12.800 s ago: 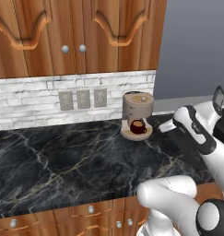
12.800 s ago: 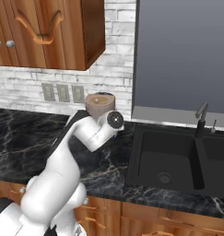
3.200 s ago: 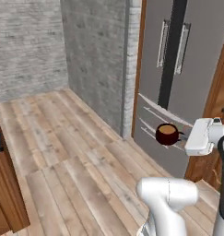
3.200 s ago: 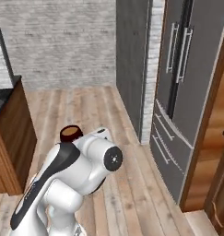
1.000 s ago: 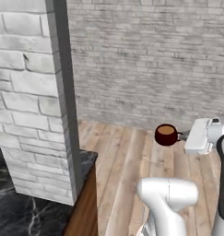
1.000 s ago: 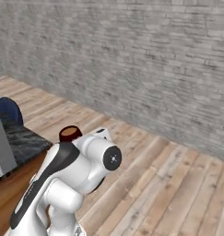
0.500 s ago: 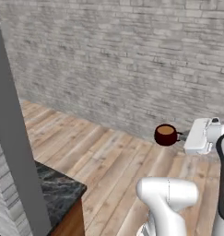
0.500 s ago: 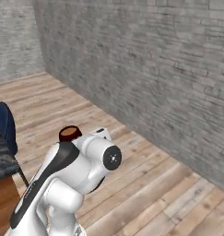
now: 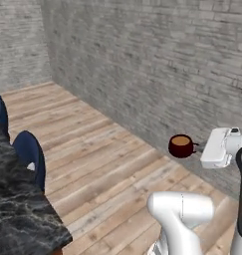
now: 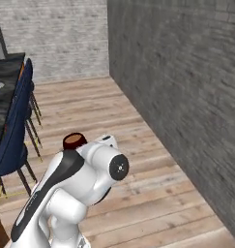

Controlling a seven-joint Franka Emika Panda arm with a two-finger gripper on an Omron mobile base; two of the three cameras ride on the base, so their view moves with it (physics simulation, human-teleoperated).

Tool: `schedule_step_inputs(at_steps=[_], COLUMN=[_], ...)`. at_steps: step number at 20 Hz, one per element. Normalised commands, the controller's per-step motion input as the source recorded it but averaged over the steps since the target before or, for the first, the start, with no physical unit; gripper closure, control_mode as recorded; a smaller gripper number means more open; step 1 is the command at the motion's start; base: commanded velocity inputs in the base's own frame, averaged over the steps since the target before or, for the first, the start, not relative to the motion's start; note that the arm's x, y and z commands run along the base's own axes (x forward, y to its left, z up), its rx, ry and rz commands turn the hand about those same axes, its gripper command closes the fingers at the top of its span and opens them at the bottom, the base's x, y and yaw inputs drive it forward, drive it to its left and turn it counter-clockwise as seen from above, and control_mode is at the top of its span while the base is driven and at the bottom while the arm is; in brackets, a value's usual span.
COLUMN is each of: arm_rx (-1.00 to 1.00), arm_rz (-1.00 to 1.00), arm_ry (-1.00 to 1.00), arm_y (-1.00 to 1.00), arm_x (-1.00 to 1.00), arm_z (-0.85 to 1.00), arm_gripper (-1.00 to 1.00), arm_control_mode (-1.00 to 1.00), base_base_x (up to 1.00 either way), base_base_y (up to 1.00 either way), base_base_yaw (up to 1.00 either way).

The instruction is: Pick up the brewed coffee from the coffee machine and place it next to the breakfast plate on the dining counter.

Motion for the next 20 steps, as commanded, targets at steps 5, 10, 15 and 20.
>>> schedule_step_inputs(at_steps=[5, 10, 15, 20], arm_rx=[0.00, 0.00, 0.00, 0.00], arm_rz=[0.00, 0.00, 0.00, 0.00], arm_ry=[0.00, 0.00, 0.00, 0.00], arm_y=[0.00, 0.00, 0.00, 0.00], arm_x=[0.00, 0.00, 0.00, 0.00], arm_z=[0.00, 0.00, 0.00, 0.00], arm_gripper=[1.00, 1.00, 1.00, 1.00], arm_control_mode=[1.00, 1.00, 1.00, 1.00], base_base_x=[1.00, 1.00, 1.00, 1.00], base_base_y=[-0.45, -0.45, -0.61, -0.63], base_base_yaw=[0.60, 0.56, 0.49, 0.48])
